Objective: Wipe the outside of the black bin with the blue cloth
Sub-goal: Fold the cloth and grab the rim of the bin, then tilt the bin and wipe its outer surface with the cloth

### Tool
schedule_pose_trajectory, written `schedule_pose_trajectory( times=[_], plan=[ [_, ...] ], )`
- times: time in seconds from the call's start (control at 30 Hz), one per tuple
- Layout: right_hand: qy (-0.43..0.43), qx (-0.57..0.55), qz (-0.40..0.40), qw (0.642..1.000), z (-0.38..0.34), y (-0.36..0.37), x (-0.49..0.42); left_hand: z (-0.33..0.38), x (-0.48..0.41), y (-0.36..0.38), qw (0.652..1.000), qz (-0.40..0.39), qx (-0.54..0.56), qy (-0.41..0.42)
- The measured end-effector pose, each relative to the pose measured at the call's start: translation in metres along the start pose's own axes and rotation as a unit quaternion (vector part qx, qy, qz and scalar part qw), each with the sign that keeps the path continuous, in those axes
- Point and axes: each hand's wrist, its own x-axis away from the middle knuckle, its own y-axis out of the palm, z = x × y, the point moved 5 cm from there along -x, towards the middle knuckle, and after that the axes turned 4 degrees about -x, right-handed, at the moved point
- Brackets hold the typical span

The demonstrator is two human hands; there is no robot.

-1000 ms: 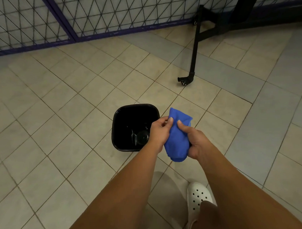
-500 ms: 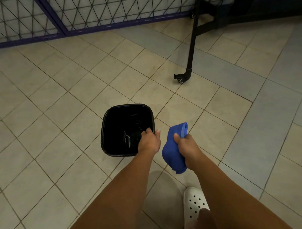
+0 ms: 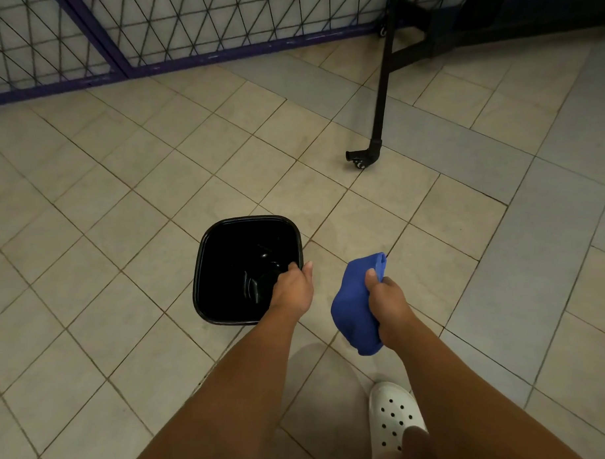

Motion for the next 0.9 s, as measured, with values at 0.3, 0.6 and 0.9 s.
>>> schedule_pose_trajectory(
  times=[0.3, 0.6, 0.9],
  plan=[
    [-0.002, -0.013, -0.030, 0.999, -0.007, 0.013, 0.015, -0.044, 0.000, -0.050, 0.996, 0.033, 0.084, -0.010],
    [-0.071, 0.014, -0.034, 0.997, -0.014, 0.026, 0.024, -0.092, 0.021, -0.082, 0.914, 0.061, 0.390, -0.092],
    [-0.103, 0.002, 0.013, 0.995, -0.018, 0.038, 0.043, -0.108, 0.072, -0.101, 0.839, 0.049, 0.534, -0.095]
  ],
)
